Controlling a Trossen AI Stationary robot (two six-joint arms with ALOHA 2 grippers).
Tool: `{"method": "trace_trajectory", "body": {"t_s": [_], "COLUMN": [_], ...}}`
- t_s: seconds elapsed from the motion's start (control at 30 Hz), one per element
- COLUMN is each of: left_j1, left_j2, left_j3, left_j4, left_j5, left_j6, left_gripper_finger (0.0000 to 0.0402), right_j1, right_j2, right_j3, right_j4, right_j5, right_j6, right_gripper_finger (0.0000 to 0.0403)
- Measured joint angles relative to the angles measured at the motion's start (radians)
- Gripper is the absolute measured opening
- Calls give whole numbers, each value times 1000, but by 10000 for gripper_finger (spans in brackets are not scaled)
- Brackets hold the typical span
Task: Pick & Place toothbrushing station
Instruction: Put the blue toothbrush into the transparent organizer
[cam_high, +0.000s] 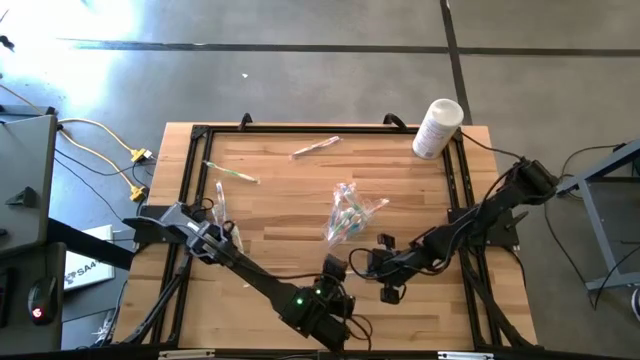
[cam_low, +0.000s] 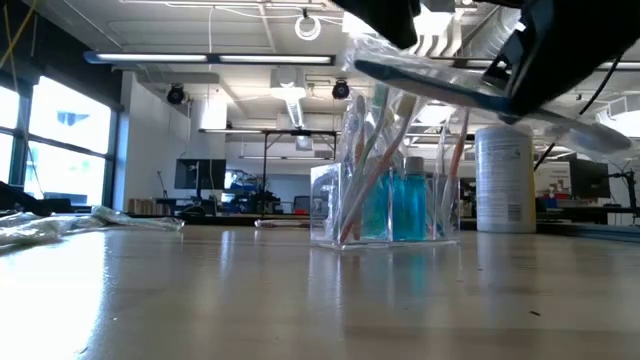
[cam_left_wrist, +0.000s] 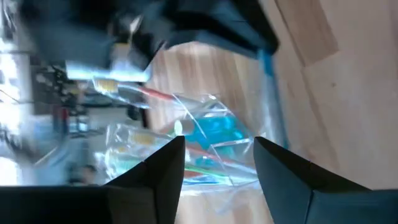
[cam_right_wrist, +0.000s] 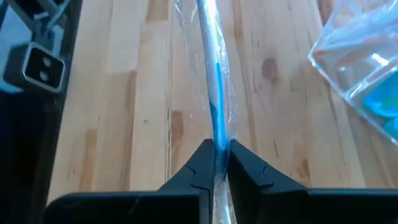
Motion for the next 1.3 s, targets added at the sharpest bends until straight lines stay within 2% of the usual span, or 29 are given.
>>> {"method": "trace_trajectory", "body": {"t_s": [0.2, 0.63, 0.93, 1.3], "left_j1": [0, 0, 8, 8], "left_j2": [73, 74, 74, 74], "left_j3": [-2, 0, 0, 0], "left_j4": [45, 49, 48, 53], "left_j5": [-95, -73, -74, -109], "left_j6": [138, 144, 147, 147], "left_gripper_finger": [157, 110, 106, 106], "right_j1": [-42, -105, -62, -29], "right_j2": [0, -25, -112, -111], "right_j3": [21, 22, 23, 23], "right_j4": [-1, 1, 25, 39], "right_j5": [1, -2, -28, -30], "right_j6": [-1, -24, -21, 1], "right_gripper_finger": [19, 20, 20, 20]}}
